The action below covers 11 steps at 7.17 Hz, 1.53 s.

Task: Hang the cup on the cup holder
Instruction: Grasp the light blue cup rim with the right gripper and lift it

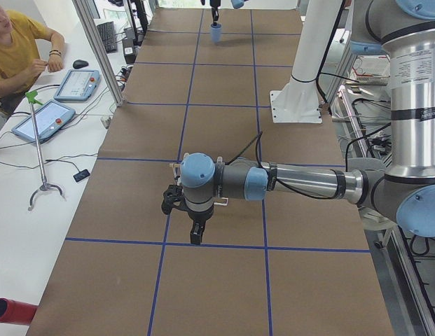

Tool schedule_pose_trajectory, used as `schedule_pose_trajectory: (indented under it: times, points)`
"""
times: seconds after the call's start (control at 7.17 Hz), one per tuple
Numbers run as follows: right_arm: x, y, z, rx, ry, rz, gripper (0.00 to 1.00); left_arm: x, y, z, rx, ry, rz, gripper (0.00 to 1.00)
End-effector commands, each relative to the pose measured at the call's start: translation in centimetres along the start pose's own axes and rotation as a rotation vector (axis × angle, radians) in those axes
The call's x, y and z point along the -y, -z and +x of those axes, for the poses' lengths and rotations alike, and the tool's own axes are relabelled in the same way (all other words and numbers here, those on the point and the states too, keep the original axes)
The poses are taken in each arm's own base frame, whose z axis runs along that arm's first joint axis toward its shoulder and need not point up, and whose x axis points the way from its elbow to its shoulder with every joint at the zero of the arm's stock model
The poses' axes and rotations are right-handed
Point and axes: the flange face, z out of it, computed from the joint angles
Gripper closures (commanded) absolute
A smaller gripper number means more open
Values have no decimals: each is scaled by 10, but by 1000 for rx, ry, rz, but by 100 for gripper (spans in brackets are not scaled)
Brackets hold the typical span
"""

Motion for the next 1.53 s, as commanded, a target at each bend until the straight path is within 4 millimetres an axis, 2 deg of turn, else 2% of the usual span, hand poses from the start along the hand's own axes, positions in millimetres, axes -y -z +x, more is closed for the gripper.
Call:
schedule_pose_trajectory:
  times: [0.0,0.14,0.28,0.42,0.56,0.7,0.84,1.12,1.25,1.39]
  points:
    - [15,36,-10,102,-23,54,100,9,14,12,3,-21,29,2]
    - [22,52,-26,158,-51,71,100,14,36,32,9,-75,84,2]
    - [30,73,-51,211,-85,90,100,23,55,49,22,-166,179,2]
    - [33,94,-75,252,-117,107,100,58,72,62,36,-286,311,2]
    - [32,109,-92,315,-124,126,100,37,70,61,36,-350,376,2]
    - [30,119,-104,376,-145,180,100,32,75,70,24,-449,468,2]
    - [25,132,-117,438,-185,237,100,29,82,84,-50,-450,526,2]
    - [8,152,-137,571,-234,310,100,37,100,138,-260,-328,557,2]
    - [0,158,-143,623,-233,330,100,41,106,172,-388,-258,569,2]
    - [-8,162,-149,670,-229,343,100,51,118,217,-530,-178,586,2]
